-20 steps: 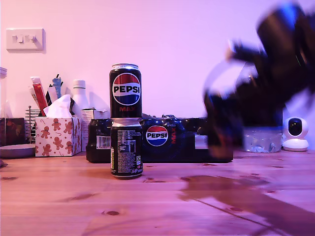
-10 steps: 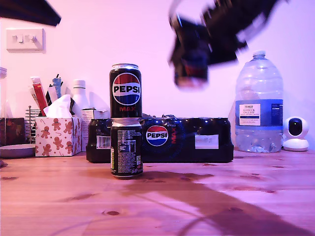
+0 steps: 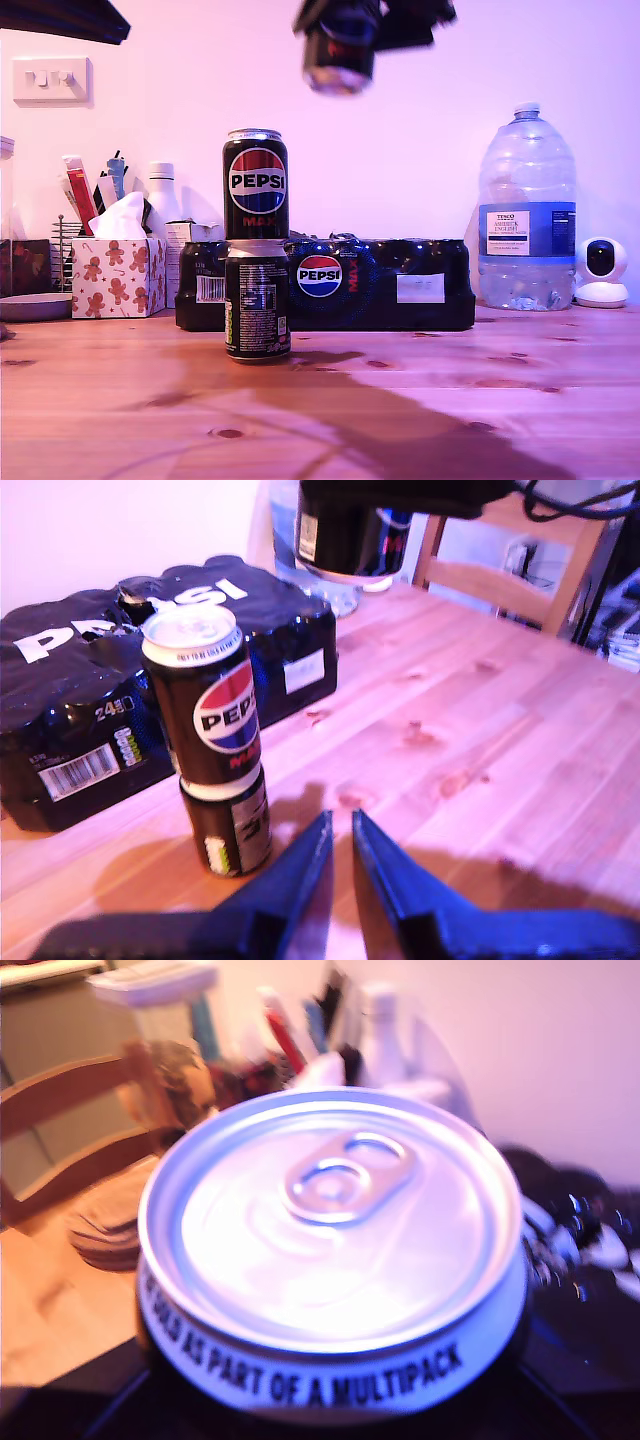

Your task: Stack up the Pepsi cans on top of each other

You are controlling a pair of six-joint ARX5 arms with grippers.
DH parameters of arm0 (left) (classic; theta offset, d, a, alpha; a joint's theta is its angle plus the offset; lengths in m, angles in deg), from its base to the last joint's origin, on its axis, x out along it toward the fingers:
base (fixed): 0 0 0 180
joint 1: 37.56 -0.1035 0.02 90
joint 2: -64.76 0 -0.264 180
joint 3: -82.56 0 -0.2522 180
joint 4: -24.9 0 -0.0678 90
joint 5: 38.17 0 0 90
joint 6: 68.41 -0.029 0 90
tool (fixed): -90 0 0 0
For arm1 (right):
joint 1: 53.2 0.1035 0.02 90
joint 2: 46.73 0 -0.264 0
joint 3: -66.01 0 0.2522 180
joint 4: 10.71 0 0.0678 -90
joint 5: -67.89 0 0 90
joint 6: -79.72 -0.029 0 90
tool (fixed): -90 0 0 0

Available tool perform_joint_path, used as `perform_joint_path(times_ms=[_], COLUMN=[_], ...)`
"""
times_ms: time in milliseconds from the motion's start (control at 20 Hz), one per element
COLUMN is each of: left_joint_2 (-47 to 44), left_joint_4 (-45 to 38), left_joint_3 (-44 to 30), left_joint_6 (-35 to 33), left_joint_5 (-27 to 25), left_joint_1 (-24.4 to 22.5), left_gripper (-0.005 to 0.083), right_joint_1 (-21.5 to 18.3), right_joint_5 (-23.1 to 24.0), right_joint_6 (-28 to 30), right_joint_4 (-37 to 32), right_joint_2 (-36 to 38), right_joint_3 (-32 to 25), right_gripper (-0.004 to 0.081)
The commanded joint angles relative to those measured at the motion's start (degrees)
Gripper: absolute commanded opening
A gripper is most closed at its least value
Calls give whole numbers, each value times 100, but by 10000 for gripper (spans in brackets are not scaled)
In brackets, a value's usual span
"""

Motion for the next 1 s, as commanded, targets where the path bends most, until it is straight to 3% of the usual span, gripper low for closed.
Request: perform_joint_path(times_ms=[0,750,950], left_joint_2=[81,85,85], left_joint_4=[-98,-133,-133], left_joint_3=[-153,-153,-153], left_joint_6=[31,28,26], left_joint_5=[17,15,13], left_joint_1=[22,22,20], left_gripper=[44,44,44], right_joint_1=[63,378,483], right_joint_5=[-31,-11,-7], right_joint_6=[33,291,302], right_joint_4=[-201,275,297], right_joint_2=[223,-1025,-1331], right_joint_3=[339,1943,2098], right_gripper=[414,400,400])
